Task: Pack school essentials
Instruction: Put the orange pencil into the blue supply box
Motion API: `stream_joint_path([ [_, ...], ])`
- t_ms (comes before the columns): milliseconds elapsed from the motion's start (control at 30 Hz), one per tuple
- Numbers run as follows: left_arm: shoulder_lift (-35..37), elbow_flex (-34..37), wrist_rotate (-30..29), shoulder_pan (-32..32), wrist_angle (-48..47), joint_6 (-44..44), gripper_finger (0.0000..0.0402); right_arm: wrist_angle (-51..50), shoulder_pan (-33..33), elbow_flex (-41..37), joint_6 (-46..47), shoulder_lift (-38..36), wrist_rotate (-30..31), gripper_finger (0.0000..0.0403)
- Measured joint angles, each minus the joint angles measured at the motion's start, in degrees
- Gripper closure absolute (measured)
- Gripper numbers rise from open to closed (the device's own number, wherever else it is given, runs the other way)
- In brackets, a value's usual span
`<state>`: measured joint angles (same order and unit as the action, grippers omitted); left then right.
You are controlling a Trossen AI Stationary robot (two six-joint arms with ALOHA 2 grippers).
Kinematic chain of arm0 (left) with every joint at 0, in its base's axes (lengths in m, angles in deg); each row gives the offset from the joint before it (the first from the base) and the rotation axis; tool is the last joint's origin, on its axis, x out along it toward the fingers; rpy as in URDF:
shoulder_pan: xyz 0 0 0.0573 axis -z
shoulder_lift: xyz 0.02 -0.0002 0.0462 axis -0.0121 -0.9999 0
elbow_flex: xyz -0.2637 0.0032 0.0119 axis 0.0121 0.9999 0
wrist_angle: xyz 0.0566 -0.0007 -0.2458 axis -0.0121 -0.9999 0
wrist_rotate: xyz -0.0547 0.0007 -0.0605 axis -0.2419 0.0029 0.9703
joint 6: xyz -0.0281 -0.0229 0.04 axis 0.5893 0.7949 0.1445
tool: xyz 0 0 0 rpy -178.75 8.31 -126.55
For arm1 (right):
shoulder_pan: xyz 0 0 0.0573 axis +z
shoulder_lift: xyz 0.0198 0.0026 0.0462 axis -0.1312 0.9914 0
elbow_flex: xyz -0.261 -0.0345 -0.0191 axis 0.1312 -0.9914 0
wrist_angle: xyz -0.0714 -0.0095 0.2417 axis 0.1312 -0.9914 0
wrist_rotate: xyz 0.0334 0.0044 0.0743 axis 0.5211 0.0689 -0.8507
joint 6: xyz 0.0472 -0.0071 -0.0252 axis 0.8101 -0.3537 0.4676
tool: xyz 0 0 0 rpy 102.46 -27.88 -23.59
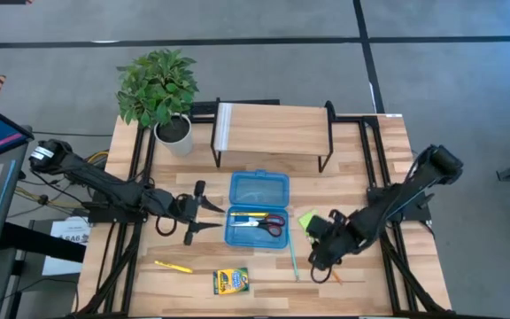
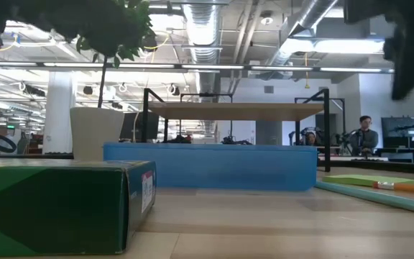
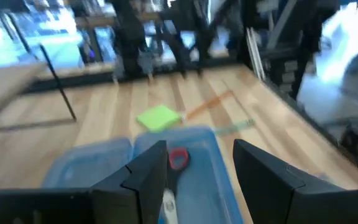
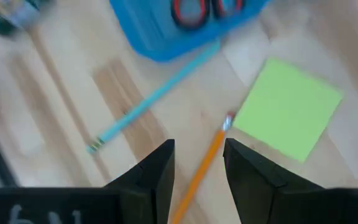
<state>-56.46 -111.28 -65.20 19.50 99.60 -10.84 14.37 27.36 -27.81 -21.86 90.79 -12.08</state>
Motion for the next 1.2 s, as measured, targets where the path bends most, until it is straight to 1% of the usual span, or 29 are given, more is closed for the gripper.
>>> stream_joint_path([
  [200,5.9,3.6,0.3,0.5,2.3,0.9,0.0228,1.1,1.0,0.1,3.0,6.9,-4.3,0.0241],
  [333,9.7,5.5,0.1,0.6,2.2,1.1,0.0228,1.8,1.1,0.0,4.2,9.7,-5.5,0.0241],
  [533,14.3,8.3,-0.1,0.7,1.8,1.5,0.0228,2.2,0.5,0.0,4.3,12.7,-9.1,0.0249],
  [767,15.6,9.4,0.1,0.8,2.0,2.7,0.0228,2.4,-0.3,-0.9,4.3,13.1,-9.4,0.0273],
  [900,15.6,9.4,0.5,0.8,2.1,2.9,0.0228,4.8,-0.6,-3.7,4.3,13.0,-9.6,0.0285],
  [1067,15.5,9.4,0.5,0.8,2.1,3.4,0.0228,10.7,-1.0,-7.4,4.7,12.6,-10.5,0.0287],
  [1200,15.5,9.4,0.5,0.8,2.1,3.4,0.0228,11.1,-1.0,-7.7,4.6,12.6,-10.7,0.0288],
])
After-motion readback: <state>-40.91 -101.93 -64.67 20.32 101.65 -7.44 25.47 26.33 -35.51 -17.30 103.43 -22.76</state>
